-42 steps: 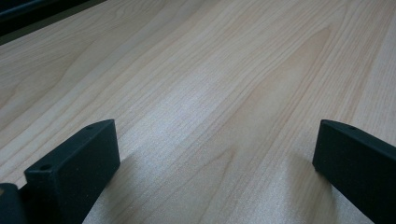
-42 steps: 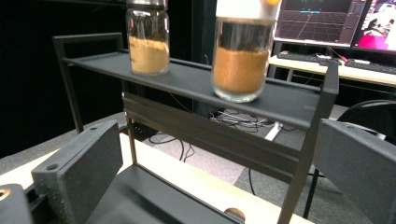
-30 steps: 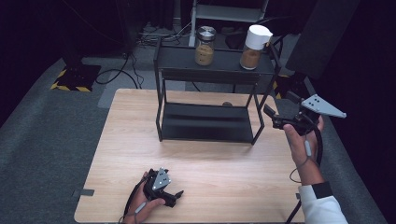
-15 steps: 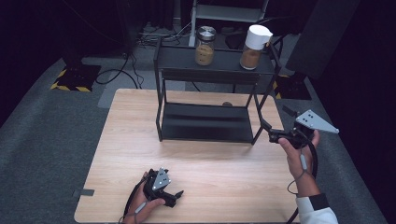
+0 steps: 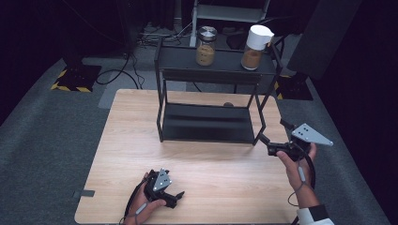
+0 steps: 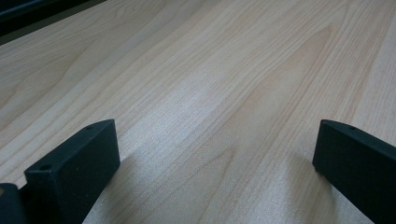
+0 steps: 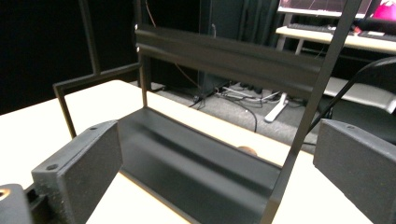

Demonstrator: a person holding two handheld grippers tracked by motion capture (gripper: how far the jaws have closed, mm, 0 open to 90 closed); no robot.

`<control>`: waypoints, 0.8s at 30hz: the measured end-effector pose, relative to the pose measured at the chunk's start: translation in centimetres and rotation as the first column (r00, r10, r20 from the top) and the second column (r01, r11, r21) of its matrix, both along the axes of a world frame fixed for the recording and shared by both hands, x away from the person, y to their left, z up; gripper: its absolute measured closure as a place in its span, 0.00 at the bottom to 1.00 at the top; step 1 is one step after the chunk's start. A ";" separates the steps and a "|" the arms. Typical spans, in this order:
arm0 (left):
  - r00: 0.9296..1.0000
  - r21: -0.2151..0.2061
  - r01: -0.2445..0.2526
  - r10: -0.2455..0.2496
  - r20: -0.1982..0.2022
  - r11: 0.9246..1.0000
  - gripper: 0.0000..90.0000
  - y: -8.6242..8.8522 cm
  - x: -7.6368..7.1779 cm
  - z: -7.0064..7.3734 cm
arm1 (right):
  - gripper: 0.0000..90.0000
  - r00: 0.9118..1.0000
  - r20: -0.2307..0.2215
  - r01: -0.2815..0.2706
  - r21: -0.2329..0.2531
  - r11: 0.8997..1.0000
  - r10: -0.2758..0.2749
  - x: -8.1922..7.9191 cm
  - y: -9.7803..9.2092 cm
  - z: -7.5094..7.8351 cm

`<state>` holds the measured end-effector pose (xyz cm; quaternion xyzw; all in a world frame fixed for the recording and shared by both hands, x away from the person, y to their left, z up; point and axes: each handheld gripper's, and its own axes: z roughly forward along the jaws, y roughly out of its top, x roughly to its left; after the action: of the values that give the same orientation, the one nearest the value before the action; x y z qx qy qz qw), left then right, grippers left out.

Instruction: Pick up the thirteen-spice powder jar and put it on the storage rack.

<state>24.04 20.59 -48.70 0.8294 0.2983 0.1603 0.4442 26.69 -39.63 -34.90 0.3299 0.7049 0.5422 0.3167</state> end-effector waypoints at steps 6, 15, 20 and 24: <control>1.000 0.000 0.000 0.000 0.000 1.000 0.00 0.0 0.0 0.0 | 0.01 1.000 -0.029 0.007 0.003 1.000 -0.007 -0.8 -0.3 -1.5; 1.000 0.001 -0.001 0.001 0.000 1.000 0.00 0.0 0.0 0.0 | 0.01 0.997 -0.072 0.011 0.003 1.000 -0.011 -1.7 -0.4 -3.4; 1.000 0.000 -0.001 0.001 0.000 1.000 0.00 0.0 0.0 0.0 | 0.01 0.996 -0.087 0.013 -0.005 1.000 -0.014 -2.0 -0.4 -4.4; 1.000 0.000 -0.002 0.002 0.000 1.000 0.00 0.0 -0.1 0.0 | 0.01 0.995 -0.102 0.012 -0.013 1.000 -0.013 -2.3 -0.3 -5.2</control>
<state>23.99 20.56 -48.70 0.8292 0.2989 0.1608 0.4441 24.40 -39.98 -40.06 0.3595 0.7213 0.5184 0.2859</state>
